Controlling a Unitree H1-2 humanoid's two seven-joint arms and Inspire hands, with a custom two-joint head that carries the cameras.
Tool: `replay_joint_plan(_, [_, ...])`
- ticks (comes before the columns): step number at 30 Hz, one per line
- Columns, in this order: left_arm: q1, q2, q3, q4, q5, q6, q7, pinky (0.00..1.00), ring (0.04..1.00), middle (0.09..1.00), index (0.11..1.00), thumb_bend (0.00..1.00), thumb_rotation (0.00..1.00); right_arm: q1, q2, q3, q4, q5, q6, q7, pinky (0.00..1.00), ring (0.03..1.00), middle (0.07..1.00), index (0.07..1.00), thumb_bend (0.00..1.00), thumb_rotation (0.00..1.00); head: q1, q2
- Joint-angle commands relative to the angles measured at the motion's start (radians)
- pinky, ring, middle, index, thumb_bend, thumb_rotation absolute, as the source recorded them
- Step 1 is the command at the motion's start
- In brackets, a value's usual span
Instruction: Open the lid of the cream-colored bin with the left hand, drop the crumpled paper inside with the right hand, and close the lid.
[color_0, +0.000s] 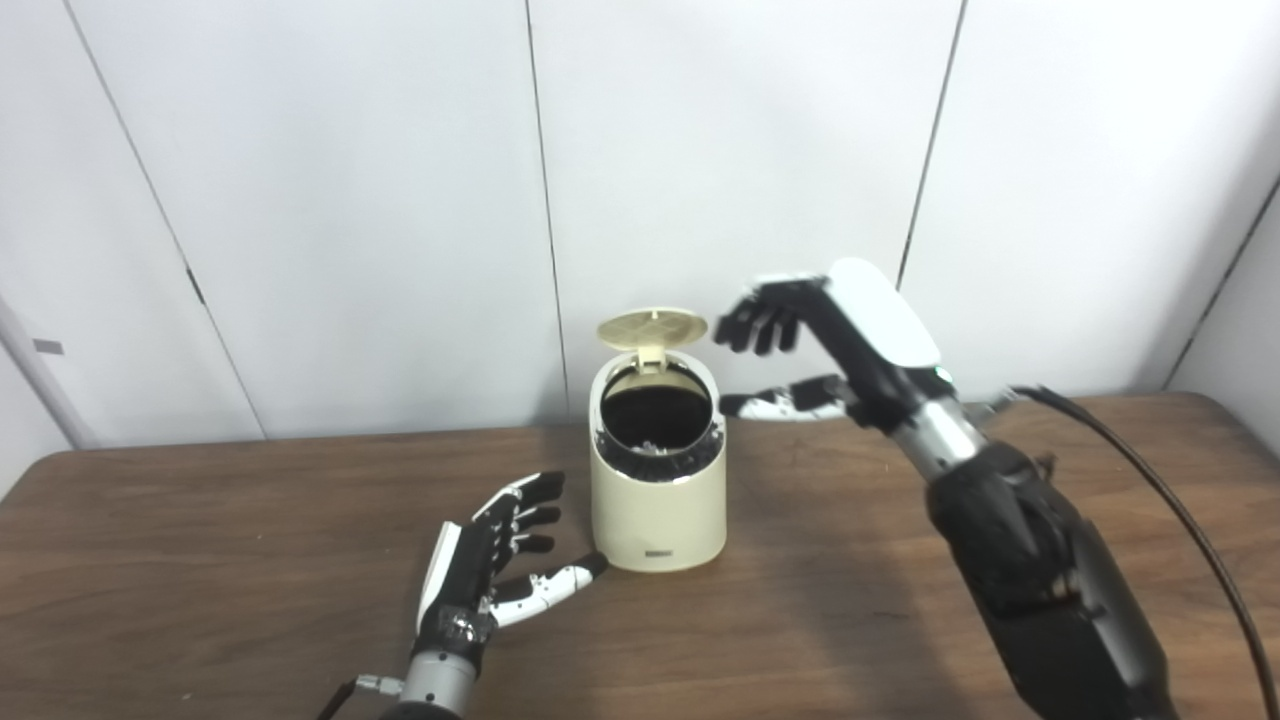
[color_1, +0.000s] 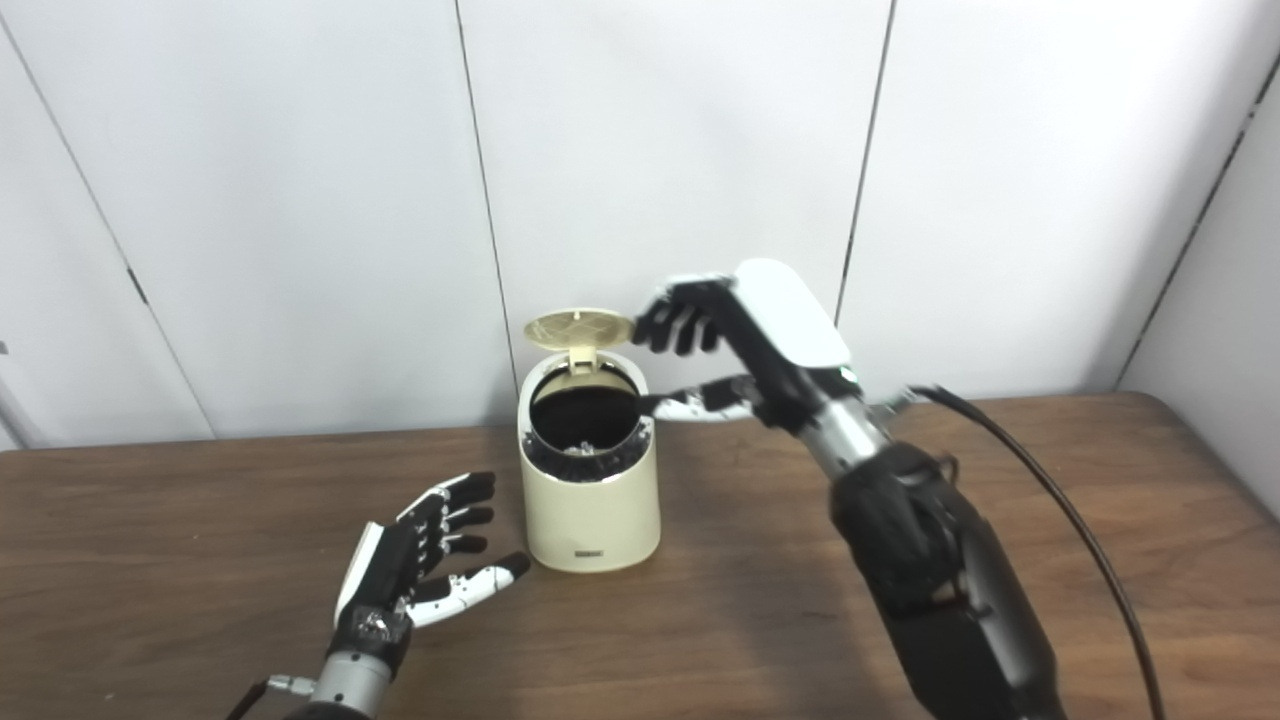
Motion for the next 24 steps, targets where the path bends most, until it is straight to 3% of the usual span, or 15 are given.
replay_joint_plan(1, [-0.036, 0.002, -0.001, -0.023, 0.005, -0.043, 0.005, 0.72, 0.785, 0.822, 0.827, 0.73, 0.10, 0.005, 0.005, -0.043, -0.025, 0.099, 0.021, -0.002, 0.35, 0.457, 0.496, 0.495, 0.53, 0.00, 0.001, 0.000])
replay_joint_plan(2, [-0.036, 0.002, -0.002, -0.023, 0.008, -0.045, 0.007, 0.72, 0.782, 0.820, 0.826, 0.73, 0.10, 0.025, 0.007, -0.053, -0.020, 0.130, 0.024, -0.002, 0.38, 0.483, 0.499, 0.494, 0.53, 0.00, 0.002, 0.001])
replay_joint_plan(3, [-0.035, 0.003, -0.002, -0.023, 0.007, -0.047, 0.006, 0.71, 0.780, 0.818, 0.825, 0.74, 0.10, 0.048, 0.010, -0.064, -0.015, 0.158, 0.029, -0.003, 0.42, 0.526, 0.631, 0.496, 0.52, 0.09, 0.005, 0.001])
replay_joint_plan(5, [-0.034, 0.002, -0.001, -0.024, 0.002, -0.048, 0.005, 0.70, 0.781, 0.819, 0.826, 0.74, 0.09, 0.082, 0.013, -0.074, 0.003, 0.199, 0.015, -0.009, 0.44, 0.555, 0.691, 0.497, 0.52, 0.12, 0.011, 0.002])
replay_joint_plan(6, [-0.033, 0.003, -0.001, -0.025, 0.000, -0.048, 0.003, 0.69, 0.782, 0.820, 0.826, 0.74, 0.09, 0.099, 0.015, -0.078, 0.016, 0.223, 0.006, -0.009, 0.44, 0.569, 0.712, 0.627, 0.66, 0.09, 0.012, 0.002])
replay_joint_plan(10, [-0.032, 0.003, 0.001, -0.028, -0.006, -0.043, 0.000, 0.69, 0.787, 0.824, 0.829, 0.74, 0.09, 0.153, 0.039, -0.092, 0.039, 0.302, 0.013, -0.016, 0.46, 0.613, 0.752, 0.741, 0.77, 0.06, 0.017, 0.003])
replay_joint_plan(12, [-0.031, 0.003, 0.002, -0.030, -0.002, -0.040, 0.003, 0.70, 0.785, 0.823, 0.827, 0.74, 0.09, 0.181, 0.059, -0.097, 0.069, 0.334, -0.027, -0.027, 0.48, 0.631, 0.772, 0.765, 0.78, 0.05, 0.023, 0.002])
replay_joint_plan(15, [-0.031, 0.003, 0.003, -0.031, 0.000, -0.040, 0.005, 0.70, 0.782, 0.821, 0.827, 0.74, 0.09, 0.209, 0.081, -0.099, 0.101, 0.348, -0.078, -0.045, 0.50, 0.634, 0.779, 0.773, 0.77, 0.06, 0.031, 0.000])
replay_joint_plan(24, [-0.029, 0.004, 0.010, -0.039, -0.011, -0.052, 0.004, 0.67, 0.787, 0.827, 0.832, 0.74, 0.08, 0.253, 0.133, -0.122, 0.172, 0.385, -0.140, -0.101, 0.52, 0.651, 0.778, 0.779, 0.78, 0.10, 0.043, -0.004])
